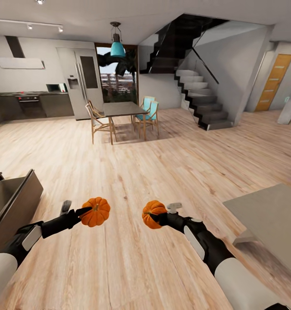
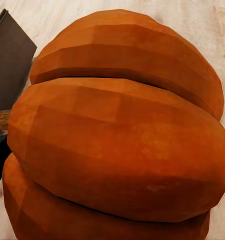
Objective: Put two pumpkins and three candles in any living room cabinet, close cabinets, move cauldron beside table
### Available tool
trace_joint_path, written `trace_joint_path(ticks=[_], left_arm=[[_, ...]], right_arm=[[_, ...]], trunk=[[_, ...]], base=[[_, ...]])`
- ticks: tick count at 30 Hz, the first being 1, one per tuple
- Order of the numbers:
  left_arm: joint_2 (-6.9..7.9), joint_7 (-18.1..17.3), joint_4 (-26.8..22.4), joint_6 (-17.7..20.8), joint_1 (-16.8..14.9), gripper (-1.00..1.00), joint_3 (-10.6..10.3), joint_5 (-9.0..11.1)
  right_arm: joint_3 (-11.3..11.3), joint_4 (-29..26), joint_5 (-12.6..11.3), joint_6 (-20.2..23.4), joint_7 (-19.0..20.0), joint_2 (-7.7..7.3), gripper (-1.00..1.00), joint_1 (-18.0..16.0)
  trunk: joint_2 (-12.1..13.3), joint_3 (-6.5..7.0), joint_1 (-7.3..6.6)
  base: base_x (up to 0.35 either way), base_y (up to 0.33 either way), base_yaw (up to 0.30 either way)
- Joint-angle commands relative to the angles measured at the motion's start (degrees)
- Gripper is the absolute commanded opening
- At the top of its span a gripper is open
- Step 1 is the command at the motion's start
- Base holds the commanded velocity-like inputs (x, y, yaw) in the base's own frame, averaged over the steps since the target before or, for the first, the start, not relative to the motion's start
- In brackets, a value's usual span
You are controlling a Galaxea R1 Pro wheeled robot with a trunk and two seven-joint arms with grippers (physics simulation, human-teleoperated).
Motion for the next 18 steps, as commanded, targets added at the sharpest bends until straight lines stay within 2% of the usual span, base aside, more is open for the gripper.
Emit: trace_joint_path(ticks=[1,18], left_arm=[[-0.02,0.0,0.0,0.0,0.0,-1.0,0.0,0.0],[-0.06,0.0,0.0,0.0,0.0,-1.0,0.0,0.0]], right_arm=[[0.0,0.0,0.0,0.0,-0.1,0.0,-1.0,0.0],[0.0,0.1,0.0,0.0,-0.1,0.0,-1.0,0.0]], trunk=[[0.0,0.08,0.0],[0.0,1.14,0.0]], base=[[0.0,0.0,0.182],[0.0,0.0,0.217]])
